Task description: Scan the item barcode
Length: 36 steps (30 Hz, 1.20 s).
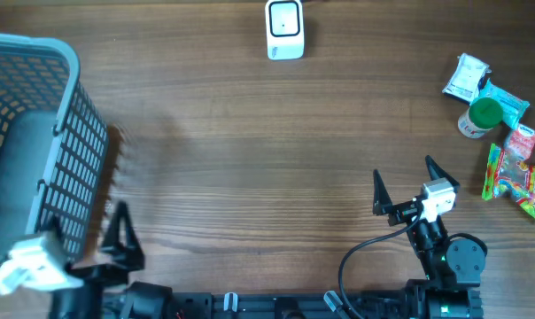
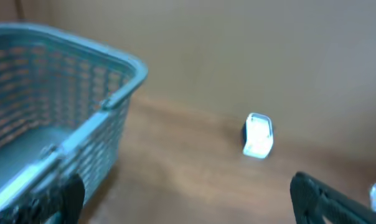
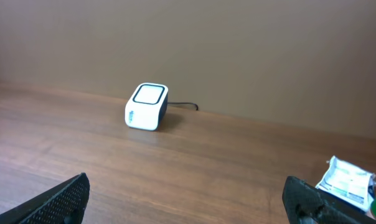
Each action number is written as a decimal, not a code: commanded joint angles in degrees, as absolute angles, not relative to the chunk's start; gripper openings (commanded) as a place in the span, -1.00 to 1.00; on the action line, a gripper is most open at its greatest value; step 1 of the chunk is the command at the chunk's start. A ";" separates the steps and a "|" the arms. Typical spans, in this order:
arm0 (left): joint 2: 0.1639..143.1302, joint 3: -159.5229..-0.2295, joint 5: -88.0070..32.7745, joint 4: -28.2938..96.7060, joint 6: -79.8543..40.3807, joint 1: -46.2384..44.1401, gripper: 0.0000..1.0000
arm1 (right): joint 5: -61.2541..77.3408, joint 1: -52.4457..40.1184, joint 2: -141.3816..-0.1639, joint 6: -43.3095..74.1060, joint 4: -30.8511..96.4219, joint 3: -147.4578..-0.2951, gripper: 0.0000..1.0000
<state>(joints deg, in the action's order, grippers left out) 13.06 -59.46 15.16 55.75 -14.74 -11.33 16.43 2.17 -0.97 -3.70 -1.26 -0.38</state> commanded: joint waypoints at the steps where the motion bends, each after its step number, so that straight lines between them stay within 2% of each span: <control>1: 5.50 -42.33 7.31 44.10 -15.88 -8.01 1.00 | 15.88 1.78 -0.27 -2.85 -1.37 -0.30 1.00; 8: 0.21 -17.34 5.21 18.35 -15.84 -4.32 1.00 | 15.90 1.78 -0.27 -2.87 -1.37 -0.30 1.00; 14: 0.21 -8.32 6.04 11.51 -15.42 -3.22 1.00 | 15.88 1.78 -0.27 -2.87 -1.37 -0.30 1.00; 18: 0.21 -3.11 6.07 1.32 -13.61 -2.37 1.00 | 15.90 1.78 -0.27 -2.85 -1.37 -0.30 1.00; 25: 0.21 -0.30 8.86 3.33 -11.84 -2.09 1.00 | 15.90 1.78 -0.27 -2.87 -1.37 -0.30 0.99; 29: 0.21 -0.32 4.19 4.12 -4.69 -1.74 1.00 | 15.90 1.78 -0.27 -2.87 -1.37 -0.30 0.99; 36: 0.21 -0.32 -0.71 4.54 -1.58 -1.74 1.00 | 15.90 1.78 -0.27 -2.87 -1.37 -0.30 1.00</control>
<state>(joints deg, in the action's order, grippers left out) 0.78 -0.64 3.14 4.10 -5.80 -2.13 16.40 2.17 -0.89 -3.70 -1.30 -0.38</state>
